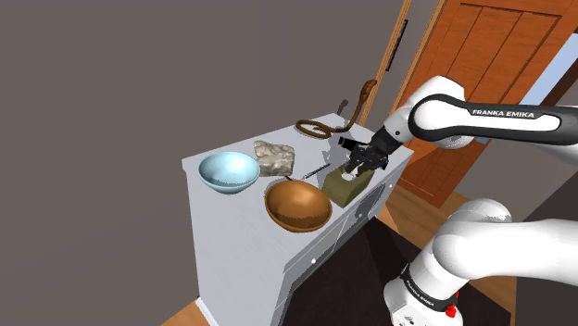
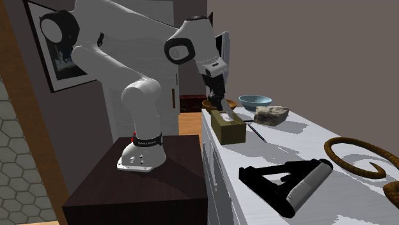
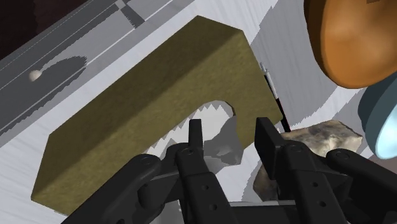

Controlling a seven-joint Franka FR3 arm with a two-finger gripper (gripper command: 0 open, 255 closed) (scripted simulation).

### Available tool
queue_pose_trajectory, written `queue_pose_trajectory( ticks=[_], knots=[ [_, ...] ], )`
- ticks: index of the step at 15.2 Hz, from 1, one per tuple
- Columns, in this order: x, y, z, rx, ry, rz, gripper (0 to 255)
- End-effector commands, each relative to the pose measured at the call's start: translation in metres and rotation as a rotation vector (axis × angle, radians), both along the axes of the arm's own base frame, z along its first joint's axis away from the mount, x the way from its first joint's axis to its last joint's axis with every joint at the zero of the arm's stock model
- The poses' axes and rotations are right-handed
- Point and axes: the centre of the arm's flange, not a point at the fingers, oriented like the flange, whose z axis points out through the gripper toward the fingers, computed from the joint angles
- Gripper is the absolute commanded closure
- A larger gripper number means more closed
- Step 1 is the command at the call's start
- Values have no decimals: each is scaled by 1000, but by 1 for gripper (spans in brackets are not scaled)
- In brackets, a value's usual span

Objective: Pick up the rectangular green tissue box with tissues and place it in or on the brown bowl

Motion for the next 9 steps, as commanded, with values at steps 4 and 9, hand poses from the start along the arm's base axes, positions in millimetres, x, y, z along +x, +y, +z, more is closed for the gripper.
queue_pose_trajectory(
  ticks=[4,9],
  knots=[
    [0,0,-2,-1,5,2,255],
    [0,0,24,-1,5,2,255]
  ],
)
